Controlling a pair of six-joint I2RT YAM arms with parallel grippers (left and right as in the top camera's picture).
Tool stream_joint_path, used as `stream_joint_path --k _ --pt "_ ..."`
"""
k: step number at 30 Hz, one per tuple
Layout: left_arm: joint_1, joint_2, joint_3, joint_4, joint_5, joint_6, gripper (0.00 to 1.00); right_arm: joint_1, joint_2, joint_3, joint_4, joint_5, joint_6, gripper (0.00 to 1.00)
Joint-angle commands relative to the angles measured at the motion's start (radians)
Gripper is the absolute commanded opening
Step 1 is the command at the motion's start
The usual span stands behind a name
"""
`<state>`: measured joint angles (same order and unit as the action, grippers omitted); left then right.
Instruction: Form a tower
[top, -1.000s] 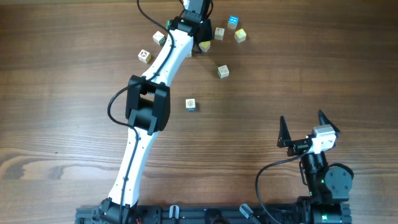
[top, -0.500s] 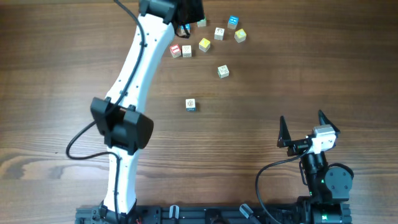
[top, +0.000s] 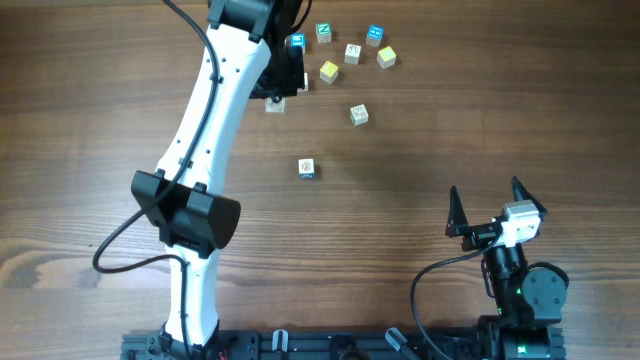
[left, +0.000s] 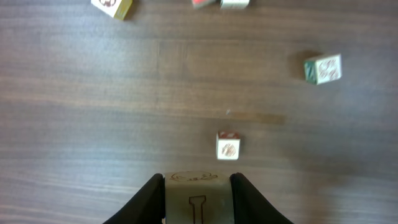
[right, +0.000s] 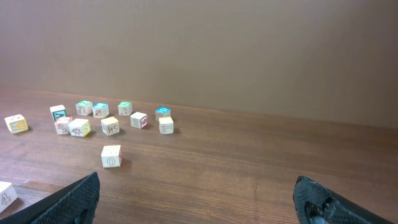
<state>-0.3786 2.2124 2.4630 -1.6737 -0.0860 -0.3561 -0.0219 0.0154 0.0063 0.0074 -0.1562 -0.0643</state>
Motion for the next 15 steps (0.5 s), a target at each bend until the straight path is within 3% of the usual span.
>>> stream_joint_path --k 1,8,15 --pt "0.006 -0.028 -0.005 -0.011 -0.02 0.035 0.31 -0.004 -0.008 -0.001 0.005 -0.012 0.014 1.0" --pt "0.006 -0.028 -0.066 -0.011 -0.02 0.035 0.32 -0.004 -0.008 -0.001 0.005 -0.012 0.014 1.0" --pt "0.021 -0.028 -0.278 0.065 -0.021 0.034 0.3 -0.004 -0.008 -0.001 0.005 -0.012 0.014 1.0"
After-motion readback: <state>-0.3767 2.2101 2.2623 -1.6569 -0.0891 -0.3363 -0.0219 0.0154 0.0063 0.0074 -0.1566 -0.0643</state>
